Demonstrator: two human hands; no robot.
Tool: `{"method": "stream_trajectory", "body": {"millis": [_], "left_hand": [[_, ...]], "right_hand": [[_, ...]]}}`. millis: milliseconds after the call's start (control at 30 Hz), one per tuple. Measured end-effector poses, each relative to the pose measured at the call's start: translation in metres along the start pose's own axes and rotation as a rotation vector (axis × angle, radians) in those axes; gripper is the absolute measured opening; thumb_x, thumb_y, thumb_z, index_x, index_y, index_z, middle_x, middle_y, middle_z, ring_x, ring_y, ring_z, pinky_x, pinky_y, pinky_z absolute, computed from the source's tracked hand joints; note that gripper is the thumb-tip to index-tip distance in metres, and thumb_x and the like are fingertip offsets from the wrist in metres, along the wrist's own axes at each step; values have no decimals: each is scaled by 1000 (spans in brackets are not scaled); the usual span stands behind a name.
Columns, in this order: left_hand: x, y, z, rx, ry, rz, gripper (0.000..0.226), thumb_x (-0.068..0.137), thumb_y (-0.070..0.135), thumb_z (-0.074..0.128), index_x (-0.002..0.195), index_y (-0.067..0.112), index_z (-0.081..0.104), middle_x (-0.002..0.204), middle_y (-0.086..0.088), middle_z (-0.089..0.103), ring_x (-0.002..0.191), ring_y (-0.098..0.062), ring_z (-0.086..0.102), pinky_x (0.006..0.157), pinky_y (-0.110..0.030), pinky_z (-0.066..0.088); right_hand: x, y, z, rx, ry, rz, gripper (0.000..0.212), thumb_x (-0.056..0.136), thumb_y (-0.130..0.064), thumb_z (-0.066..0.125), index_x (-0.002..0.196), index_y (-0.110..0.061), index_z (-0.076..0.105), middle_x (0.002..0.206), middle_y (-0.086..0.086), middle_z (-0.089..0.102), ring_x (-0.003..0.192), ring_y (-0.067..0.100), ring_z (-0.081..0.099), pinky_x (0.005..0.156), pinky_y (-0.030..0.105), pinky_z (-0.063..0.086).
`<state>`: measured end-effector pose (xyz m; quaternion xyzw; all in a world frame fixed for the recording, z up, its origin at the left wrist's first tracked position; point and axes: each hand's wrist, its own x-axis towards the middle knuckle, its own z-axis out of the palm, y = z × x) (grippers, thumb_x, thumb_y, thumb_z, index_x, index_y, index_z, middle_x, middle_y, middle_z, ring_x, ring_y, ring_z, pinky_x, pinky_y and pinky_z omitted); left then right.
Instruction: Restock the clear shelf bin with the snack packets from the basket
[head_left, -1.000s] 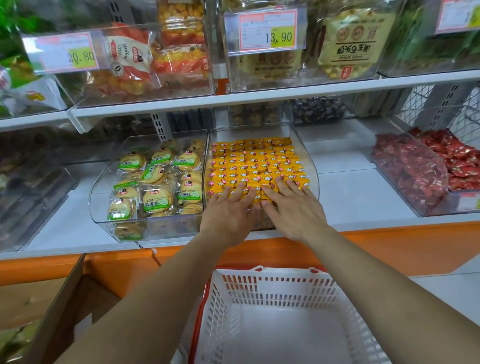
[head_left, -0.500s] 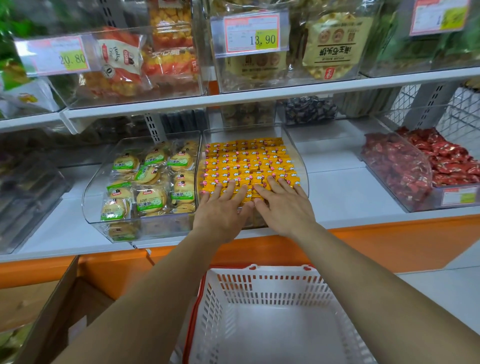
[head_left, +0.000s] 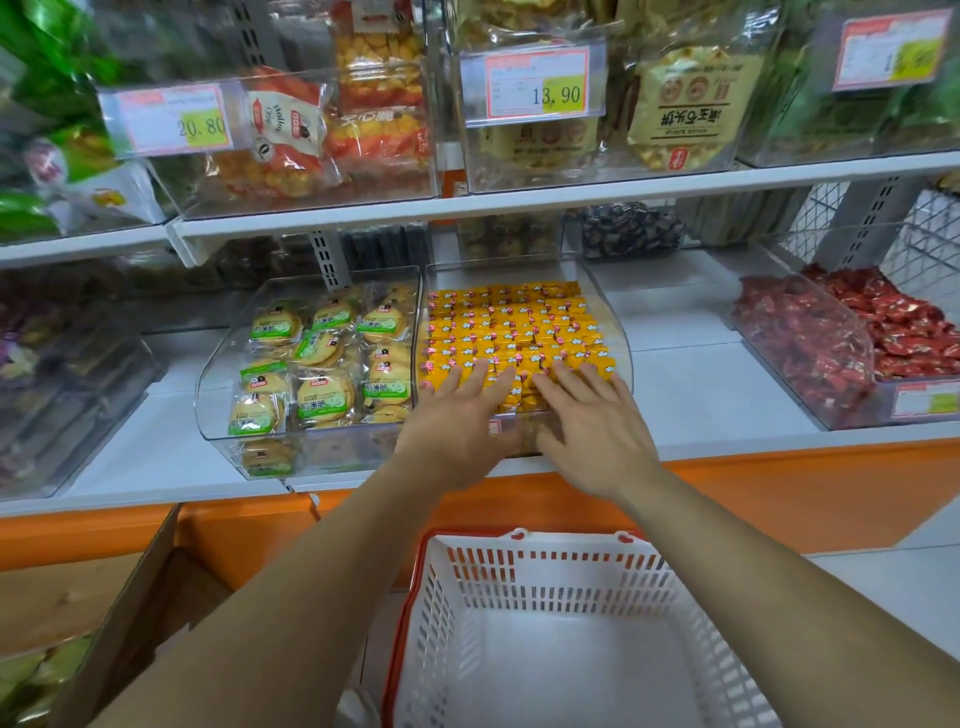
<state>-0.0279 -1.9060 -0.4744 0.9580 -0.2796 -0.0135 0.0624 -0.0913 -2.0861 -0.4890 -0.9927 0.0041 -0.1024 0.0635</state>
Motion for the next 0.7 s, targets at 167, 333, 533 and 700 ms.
{"method": "stream_trajectory", "body": {"millis": [167, 333, 533, 700], "left_hand": [[0, 4, 9, 128, -50, -2, 66, 104, 60, 30, 160, 42, 2, 172, 5, 0, 158, -31, 4, 123, -54, 17], [0, 6, 9, 130, -36, -15, 62, 105, 58, 30, 160, 43, 4, 172, 6, 0, 158, -29, 6, 123, -53, 20], [-2, 7, -1, 29, -55, -17, 66, 104, 56, 38, 161, 40, 9, 172, 5, 6, 158, -28, 9, 123, -52, 22], [-18, 1, -20, -181, 47, -27, 67, 101, 47, 54, 160, 32, 25, 167, 3, 27, 153, -23, 26, 120, -44, 32]], "right_hand": [[3, 2, 4, -72, -124, -28, 73, 96, -55, 39, 158, -36, 6, 168, 1, 4, 155, 24, 4, 124, 45, 6], [6, -2, 0, -92, -109, -21, 59, 102, -54, 30, 157, -38, 15, 167, -1, 11, 154, 24, 11, 123, 43, 11], [8, -1, -9, -41, -180, -16, 63, 99, -58, 31, 157, -37, 17, 167, -1, 11, 154, 25, 13, 123, 45, 14], [1, -1, -22, -9, -185, -24, 69, 97, -64, 36, 157, -35, 19, 166, -2, 18, 152, 24, 20, 123, 46, 20]]}}
